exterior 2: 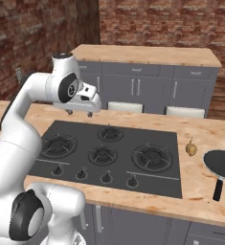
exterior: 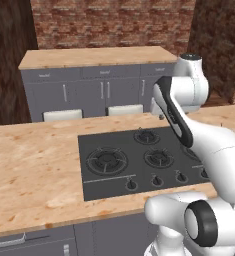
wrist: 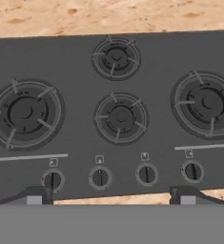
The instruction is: Place the pan on the front center burner on the stove. Then place the tomato and the onion in the pan and turn on the front center burner.
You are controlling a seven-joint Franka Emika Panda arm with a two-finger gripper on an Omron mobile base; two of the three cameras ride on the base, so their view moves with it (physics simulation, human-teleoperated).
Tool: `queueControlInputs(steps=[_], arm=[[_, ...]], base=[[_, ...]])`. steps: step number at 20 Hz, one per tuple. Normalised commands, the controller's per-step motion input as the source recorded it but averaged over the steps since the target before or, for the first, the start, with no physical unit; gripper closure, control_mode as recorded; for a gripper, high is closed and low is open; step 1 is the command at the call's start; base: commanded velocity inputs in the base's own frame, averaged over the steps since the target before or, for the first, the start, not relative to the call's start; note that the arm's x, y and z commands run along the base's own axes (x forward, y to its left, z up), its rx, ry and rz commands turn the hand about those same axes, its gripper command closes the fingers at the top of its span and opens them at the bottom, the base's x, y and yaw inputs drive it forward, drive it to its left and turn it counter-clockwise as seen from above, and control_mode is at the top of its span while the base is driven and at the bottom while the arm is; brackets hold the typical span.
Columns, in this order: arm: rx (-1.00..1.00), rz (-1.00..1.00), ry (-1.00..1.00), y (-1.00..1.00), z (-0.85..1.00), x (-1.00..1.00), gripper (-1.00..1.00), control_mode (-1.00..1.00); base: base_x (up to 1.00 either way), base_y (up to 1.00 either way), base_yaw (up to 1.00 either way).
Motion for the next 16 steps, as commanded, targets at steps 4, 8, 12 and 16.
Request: queueControlInputs(steps=[4,8,12,16], arm=[[0.0,-0.1,0.0,-0.5,0.0,0.0,-1.0,-1.0],[0.0,-0.1,0.01,-0.57,0.0,0.0,-1.0,-1.0],[0.0,-0.08,0.03,-0.67,0.0,-0.06,-1.0,-1.0],[0.0,-0.07,0.06,-0.61,0.0,-0.02,-1.0,-1.0]], base=[[0.0,0.0,0.0],[0.0,0.0,0.0],[0.0,0.0,0.0],[0.0,0.0,0.0]])
